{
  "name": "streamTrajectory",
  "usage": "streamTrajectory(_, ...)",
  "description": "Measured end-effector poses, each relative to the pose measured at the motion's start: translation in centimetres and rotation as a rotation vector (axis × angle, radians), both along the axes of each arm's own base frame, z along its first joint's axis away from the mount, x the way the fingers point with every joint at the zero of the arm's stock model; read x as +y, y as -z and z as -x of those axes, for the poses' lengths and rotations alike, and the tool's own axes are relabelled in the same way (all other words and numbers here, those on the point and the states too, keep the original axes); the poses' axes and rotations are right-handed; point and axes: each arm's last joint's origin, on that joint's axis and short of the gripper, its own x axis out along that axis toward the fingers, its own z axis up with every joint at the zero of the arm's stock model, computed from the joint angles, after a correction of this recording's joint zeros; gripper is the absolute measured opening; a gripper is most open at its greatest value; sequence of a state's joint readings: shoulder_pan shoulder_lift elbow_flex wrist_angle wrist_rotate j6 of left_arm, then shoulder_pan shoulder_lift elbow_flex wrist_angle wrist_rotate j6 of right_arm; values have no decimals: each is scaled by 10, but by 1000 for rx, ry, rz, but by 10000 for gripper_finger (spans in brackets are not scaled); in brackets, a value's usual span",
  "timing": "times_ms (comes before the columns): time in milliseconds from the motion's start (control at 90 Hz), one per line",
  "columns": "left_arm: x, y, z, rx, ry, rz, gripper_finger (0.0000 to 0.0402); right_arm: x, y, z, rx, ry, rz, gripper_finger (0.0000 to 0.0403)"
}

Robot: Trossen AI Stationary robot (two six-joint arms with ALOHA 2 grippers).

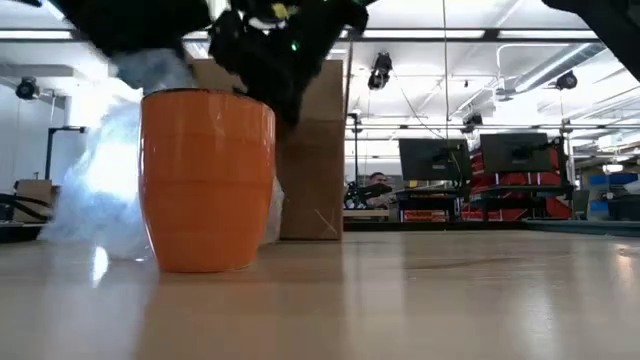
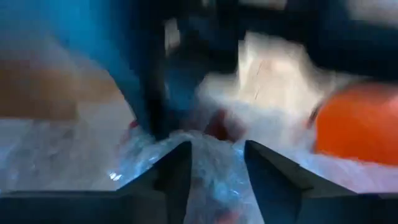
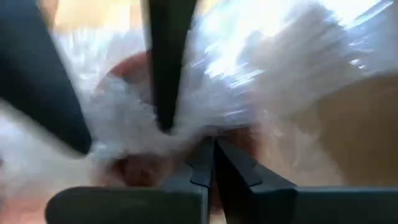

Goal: Wrap mug
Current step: Wrap the black mug with transparent bubble wrap

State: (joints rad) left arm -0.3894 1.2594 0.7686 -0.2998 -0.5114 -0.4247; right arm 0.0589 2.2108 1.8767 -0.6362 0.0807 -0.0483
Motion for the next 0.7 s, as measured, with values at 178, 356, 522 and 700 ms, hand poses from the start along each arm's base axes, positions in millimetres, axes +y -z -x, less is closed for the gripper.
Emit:
streamTrajectory(178,-1,-6,-2,-12,8,-8,174,0,5,3,15,7,-7,0)
streamTrajectory(356,0,-2,-1,2,9,-15,169,2,-19,1,4,-16,4,0)
streamTrajectory(522,0,-1,-1,6,11,-19,154,5,-60,6,31,-56,24,0)
streamTrajectory(700,0,-1,-1,10,16,-25,144,12,-68,0,-47,-108,7,0)
